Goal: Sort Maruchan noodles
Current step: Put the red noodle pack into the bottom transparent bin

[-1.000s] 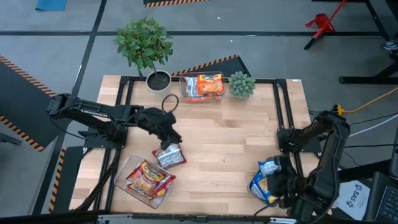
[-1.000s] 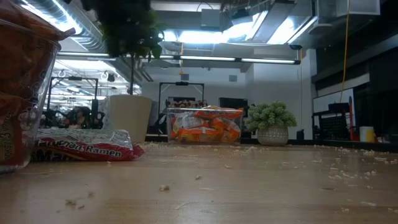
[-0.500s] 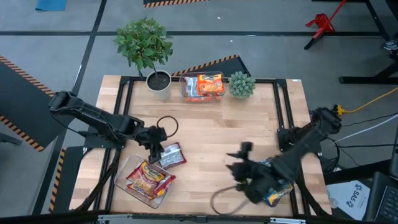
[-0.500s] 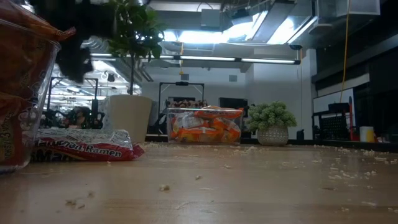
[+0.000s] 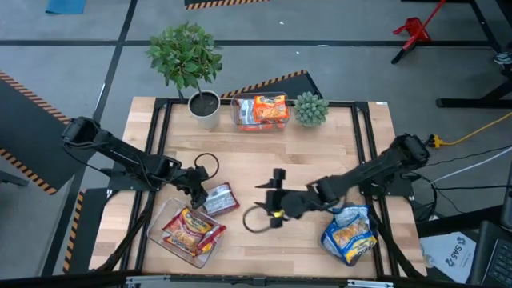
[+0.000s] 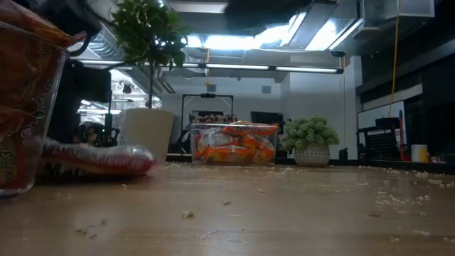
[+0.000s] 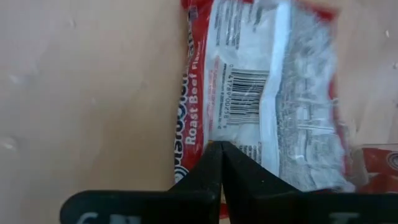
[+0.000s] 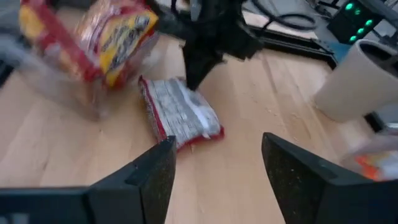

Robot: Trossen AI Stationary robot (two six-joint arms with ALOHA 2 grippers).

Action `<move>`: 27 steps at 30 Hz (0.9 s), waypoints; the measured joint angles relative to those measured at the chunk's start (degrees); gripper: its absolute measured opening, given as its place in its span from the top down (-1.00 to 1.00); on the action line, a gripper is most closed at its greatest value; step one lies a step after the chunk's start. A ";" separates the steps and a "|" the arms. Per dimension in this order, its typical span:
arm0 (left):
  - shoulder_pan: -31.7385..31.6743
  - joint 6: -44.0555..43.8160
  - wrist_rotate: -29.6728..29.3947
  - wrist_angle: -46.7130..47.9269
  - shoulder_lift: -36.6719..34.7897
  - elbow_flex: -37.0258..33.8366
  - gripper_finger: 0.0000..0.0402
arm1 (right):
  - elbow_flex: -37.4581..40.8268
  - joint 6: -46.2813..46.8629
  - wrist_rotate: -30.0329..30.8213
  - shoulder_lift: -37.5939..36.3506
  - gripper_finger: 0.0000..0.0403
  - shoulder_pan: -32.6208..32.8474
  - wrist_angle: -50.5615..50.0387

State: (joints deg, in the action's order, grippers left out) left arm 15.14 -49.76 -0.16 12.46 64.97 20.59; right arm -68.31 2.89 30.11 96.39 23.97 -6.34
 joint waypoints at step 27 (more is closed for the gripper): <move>-1.14 -2.66 0.34 -9.96 0.59 -5.68 1.00 | 0.90 29.26 -16.56 21.84 -0.11 -9.82 26.94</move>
State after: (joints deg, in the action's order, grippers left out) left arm 14.00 -52.43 0.18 2.50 65.56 14.91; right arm -67.41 32.14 13.55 118.24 14.16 20.60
